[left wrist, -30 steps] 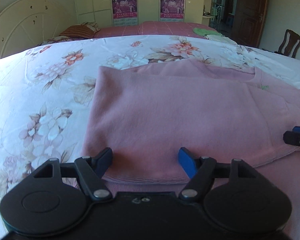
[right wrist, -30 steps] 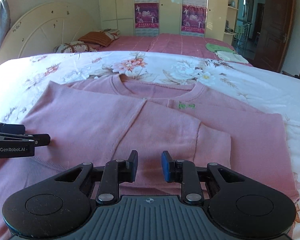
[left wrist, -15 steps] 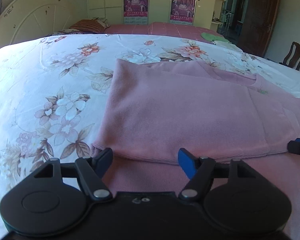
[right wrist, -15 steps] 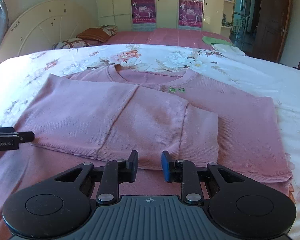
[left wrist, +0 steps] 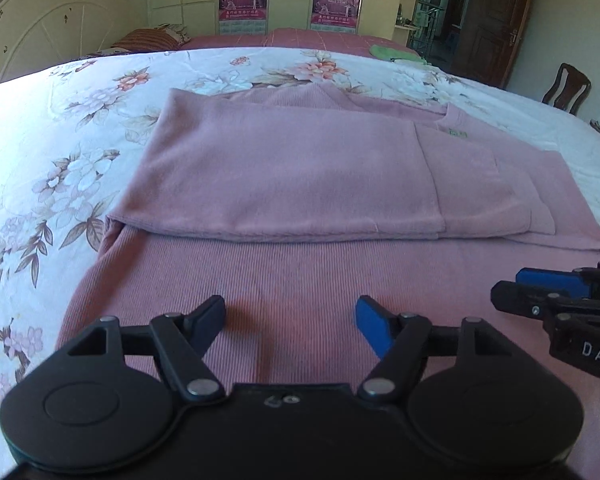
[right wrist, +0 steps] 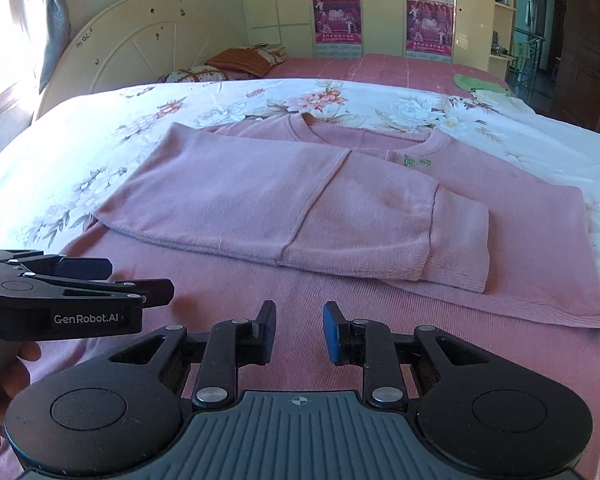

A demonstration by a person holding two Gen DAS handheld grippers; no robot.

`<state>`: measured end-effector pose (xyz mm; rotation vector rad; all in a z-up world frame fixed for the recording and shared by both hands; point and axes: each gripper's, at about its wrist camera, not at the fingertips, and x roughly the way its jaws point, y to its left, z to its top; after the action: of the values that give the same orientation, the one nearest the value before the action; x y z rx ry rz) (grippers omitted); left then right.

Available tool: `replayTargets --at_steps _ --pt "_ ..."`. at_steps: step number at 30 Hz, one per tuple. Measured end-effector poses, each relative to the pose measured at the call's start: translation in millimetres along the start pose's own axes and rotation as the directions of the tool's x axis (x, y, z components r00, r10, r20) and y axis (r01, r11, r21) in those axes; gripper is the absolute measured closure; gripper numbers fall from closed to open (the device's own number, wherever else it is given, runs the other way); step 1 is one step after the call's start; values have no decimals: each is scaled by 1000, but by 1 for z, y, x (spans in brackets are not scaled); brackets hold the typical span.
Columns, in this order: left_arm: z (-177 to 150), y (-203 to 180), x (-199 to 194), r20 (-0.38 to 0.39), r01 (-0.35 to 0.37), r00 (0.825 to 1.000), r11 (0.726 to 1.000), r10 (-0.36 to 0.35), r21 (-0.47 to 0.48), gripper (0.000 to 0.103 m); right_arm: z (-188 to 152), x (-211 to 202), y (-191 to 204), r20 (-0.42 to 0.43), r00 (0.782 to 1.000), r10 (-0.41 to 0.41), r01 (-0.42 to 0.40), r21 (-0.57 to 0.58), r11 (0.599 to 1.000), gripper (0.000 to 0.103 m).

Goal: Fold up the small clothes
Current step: 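Smooth the folded side flat and withdraw both tools, then move both open tools back to the ribbed hem of the sweatshirt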

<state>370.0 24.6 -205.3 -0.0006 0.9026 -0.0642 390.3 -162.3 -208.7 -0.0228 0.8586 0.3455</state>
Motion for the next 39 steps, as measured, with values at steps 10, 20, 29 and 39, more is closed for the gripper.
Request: replayTargets --at_steps 10,20,29,39 --pt "-22 16 -16 15 -107 994 994 107 -14 23 -58 -32 -62 17 993 -115 116 -73 991 78" --pt "-46 46 -52 -23 -199 980 976 198 -88 25 -73 -63 -87 20 994 -111 112 -61 992 77" --pt "-70 2 -78 22 -11 1000 1000 10 29 26 -75 -80 6 51 998 44 -42 -45 998 77" --pt "-103 27 -84 10 16 1000 997 -17 78 22 -108 -72 43 -22 998 -55 55 -16 998 77"
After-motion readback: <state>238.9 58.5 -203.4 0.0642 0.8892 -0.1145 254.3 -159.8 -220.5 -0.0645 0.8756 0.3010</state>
